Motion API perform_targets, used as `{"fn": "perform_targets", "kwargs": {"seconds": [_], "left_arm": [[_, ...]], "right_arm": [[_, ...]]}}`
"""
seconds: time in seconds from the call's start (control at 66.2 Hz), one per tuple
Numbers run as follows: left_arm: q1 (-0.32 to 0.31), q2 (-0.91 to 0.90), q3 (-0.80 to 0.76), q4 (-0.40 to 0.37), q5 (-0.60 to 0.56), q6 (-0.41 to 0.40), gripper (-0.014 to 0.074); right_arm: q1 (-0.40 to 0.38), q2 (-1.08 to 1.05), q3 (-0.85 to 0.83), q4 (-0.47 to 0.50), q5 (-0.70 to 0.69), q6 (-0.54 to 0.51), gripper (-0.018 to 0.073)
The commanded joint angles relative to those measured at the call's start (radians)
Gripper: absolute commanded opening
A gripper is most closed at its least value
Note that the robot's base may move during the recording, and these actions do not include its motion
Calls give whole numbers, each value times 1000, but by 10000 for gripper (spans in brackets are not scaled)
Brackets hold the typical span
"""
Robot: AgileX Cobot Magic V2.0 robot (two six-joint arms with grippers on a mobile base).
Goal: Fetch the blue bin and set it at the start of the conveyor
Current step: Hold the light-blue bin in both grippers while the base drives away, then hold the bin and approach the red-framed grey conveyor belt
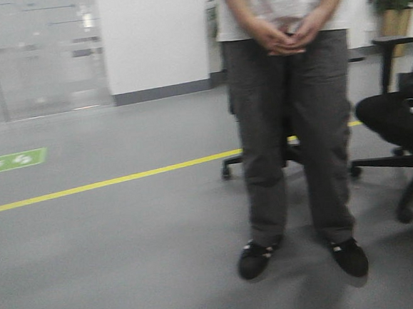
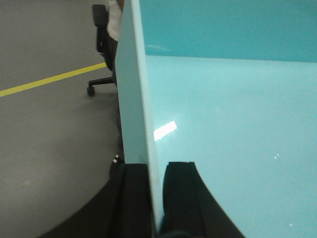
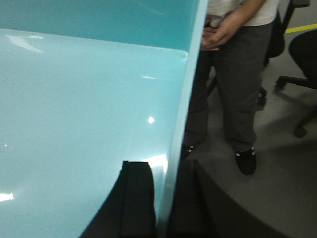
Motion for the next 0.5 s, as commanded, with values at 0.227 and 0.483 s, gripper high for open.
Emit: {"fn": "perform_targets", "kwargs": {"seconds": [0.227,0.483], "left_arm": [[-4,-15,-10,-4,-66,8,-111],[-4,-15,-10,-2,-66,8,-111]], "right_arm": [[-2,-12,-9,-1,-29,-21,-151],[-2,-12,-9,-1,-29,-21,-151]]}}
